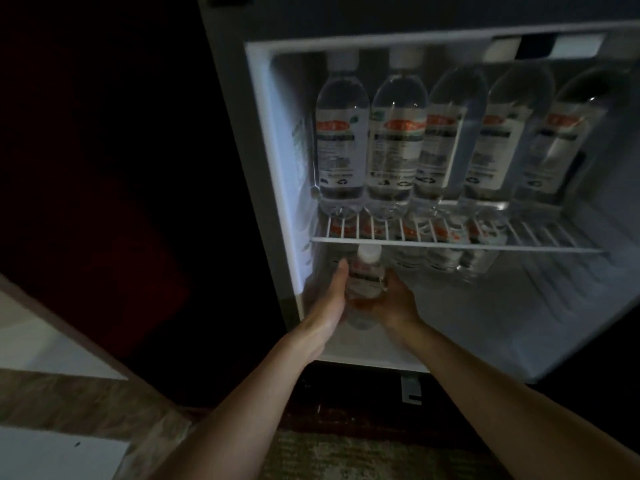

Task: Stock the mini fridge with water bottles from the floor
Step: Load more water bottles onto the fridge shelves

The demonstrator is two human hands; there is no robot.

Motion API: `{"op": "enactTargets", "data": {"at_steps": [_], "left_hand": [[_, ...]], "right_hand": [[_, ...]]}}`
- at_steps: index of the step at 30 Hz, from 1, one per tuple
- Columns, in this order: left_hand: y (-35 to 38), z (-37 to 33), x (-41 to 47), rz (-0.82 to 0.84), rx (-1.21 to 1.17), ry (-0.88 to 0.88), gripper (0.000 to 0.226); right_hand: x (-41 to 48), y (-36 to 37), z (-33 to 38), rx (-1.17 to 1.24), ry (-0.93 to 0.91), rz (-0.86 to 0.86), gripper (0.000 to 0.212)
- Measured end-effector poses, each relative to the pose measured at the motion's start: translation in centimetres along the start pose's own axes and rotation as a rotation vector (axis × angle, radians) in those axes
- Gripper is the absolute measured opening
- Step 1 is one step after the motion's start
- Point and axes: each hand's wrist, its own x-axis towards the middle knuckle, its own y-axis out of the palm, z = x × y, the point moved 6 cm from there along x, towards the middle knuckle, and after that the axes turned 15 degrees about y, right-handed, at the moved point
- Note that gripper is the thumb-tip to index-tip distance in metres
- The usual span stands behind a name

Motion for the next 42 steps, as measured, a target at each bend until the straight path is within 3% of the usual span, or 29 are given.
{"op": "enactTargets", "data": {"at_steps": [4,7,8,11,13,17,19,26,29,32,35,39,42], "left_hand": [[-0.1,1.2,0.5,0.020,-0.051,-0.066,0.055],[0.1,2.7,0.5,0.020,-0.017,-0.096,0.071],[0.2,2.8,0.5,-0.005,-0.007,-0.094,0.067],[-0.2,1.5,0.5,-0.107,0.018,-0.025,0.023],[-0.1,1.1,0.6,-0.075,-0.011,-0.001,0.035],[0.5,0.4,0.8,0.004,0.000,0.032,0.029],[0.5,0.2,0.9,0.028,0.014,0.053,0.041],[0.1,0.4,0.1,0.065,0.034,-0.035,0.052],[-0.6,-1.3,-2.8,0.122,0.142,-0.081,0.046],[-1.8,-3.0,-6.4,0.141,0.306,-0.150,0.050],[-4.5,-6.8,-9.9,0.030,0.355,-0.121,0.035],[-10.2,-12.9,-16.0,-0.155,0.297,-0.069,0.021],[-14.6,-17.0,-22.6,-0.248,0.301,0.002,0.017]], "right_hand": [[0.6,0.7,-0.2,-0.017,-0.031,0.056,0.050],[0.7,0.8,-0.6,0.050,-0.031,0.014,0.039],[0.7,0.9,-0.5,0.038,-0.050,-0.003,0.040],[0.8,1.7,0.2,-0.058,-0.114,0.015,0.045],[1.0,2.1,0.7,-0.120,-0.151,0.025,0.047],[1.8,2.8,1.3,-0.143,-0.168,-0.002,0.042],[2.2,3.2,1.0,-0.139,-0.141,-0.014,0.043],[1.5,3.1,-0.1,-0.256,0.008,-0.048,0.058],[-0.8,1.9,-1.0,-0.291,0.087,-0.037,0.058],[-4.7,0.7,-0.9,-0.299,0.102,-0.023,0.043],[-9.9,-0.5,0.8,-0.177,0.061,-0.019,0.010],[-18.6,-1.9,3.8,0.033,0.052,0.067,0.019],[-28.3,0.0,6.5,0.133,0.008,0.266,0.015]]}}
